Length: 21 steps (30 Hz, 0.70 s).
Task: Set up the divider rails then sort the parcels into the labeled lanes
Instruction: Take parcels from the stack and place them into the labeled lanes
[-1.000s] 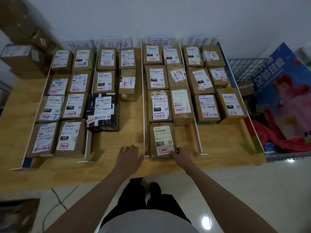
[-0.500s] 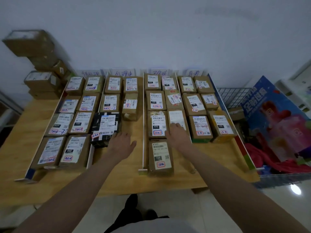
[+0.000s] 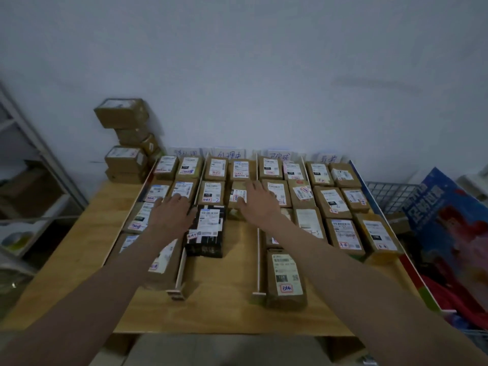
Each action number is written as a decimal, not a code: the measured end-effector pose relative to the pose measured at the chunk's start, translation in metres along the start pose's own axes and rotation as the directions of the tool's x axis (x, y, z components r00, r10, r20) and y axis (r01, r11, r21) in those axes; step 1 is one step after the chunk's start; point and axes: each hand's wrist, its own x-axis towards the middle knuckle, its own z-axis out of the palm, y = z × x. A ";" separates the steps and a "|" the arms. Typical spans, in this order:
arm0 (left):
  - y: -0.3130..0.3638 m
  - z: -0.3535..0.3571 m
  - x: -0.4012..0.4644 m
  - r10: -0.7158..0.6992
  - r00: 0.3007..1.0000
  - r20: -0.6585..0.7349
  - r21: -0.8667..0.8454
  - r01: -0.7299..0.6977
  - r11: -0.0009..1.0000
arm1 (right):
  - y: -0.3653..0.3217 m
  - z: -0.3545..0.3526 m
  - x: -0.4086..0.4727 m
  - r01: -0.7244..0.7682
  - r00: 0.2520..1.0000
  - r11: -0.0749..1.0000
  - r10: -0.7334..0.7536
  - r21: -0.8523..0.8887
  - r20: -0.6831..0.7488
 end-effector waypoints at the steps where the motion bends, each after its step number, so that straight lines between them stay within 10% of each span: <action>1: -0.013 -0.002 -0.002 -0.005 1.000 -0.011 -0.005 0.005 1.000 | -0.013 0.003 0.001 0.010 1.000 1.000 -0.010 0.003 -0.004; 21: -0.324 0.001 -0.057 -0.164 0.986 0.042 0.032 0.163 0.986 | -0.302 0.122 0.035 0.053 0.991 0.997 -0.059 0.051 0.120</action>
